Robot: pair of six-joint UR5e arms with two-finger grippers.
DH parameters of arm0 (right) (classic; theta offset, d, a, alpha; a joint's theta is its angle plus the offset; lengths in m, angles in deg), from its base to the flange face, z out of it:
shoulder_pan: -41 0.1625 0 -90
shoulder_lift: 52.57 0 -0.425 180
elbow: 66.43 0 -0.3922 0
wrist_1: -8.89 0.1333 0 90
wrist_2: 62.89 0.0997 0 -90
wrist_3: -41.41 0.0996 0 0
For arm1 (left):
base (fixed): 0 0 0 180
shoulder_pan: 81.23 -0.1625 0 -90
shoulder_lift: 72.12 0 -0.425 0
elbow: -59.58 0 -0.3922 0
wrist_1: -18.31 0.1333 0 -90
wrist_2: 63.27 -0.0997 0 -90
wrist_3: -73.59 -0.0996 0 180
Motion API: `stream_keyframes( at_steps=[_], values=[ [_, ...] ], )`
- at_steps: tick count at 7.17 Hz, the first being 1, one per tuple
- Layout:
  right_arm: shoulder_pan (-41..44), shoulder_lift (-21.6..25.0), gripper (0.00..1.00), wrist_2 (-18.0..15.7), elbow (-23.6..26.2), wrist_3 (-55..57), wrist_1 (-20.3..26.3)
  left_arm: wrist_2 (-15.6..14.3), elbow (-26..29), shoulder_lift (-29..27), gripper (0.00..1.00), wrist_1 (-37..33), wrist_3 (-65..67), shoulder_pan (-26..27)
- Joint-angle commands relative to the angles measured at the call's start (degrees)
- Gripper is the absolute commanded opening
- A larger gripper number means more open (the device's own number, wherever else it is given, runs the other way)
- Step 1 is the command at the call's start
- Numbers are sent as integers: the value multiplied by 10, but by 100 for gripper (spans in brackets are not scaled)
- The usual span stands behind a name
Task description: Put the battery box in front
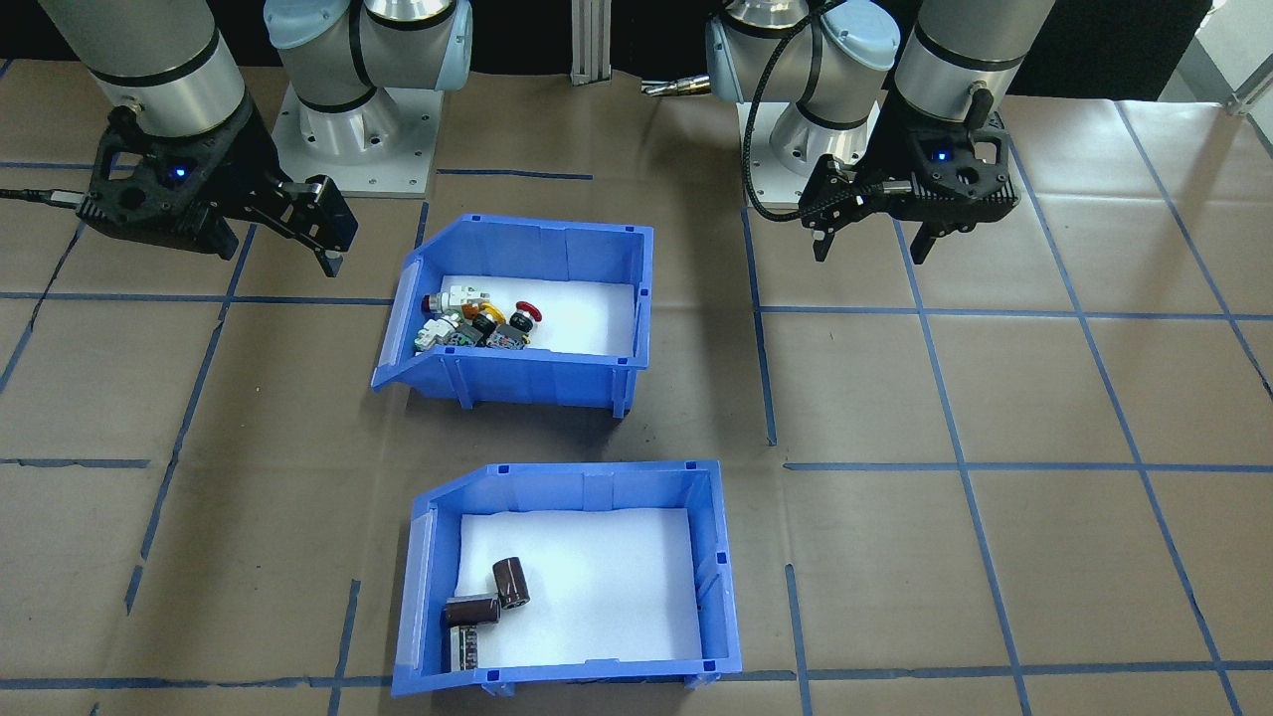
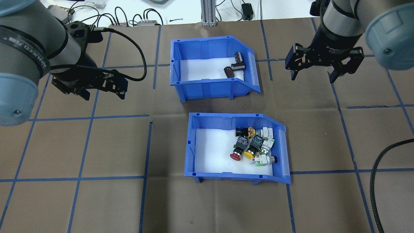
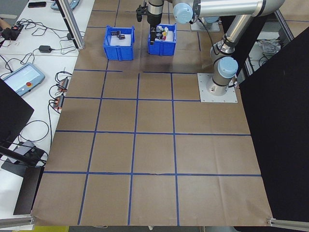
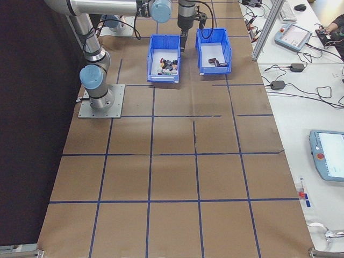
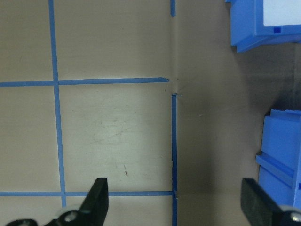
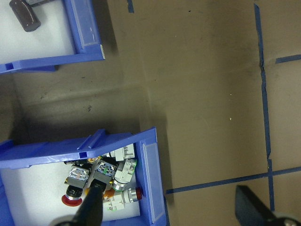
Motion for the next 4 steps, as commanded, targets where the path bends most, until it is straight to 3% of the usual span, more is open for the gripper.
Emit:
stream_keyframes(
  at_steps=[1,4],
  values=[
    [0,0,100,1,0,-1,2,-1,1,0,100,-1,0,1],
    [0,0,100,-1,0,-1,2,-19,0,0,100,-3,0,1]
  ],
)
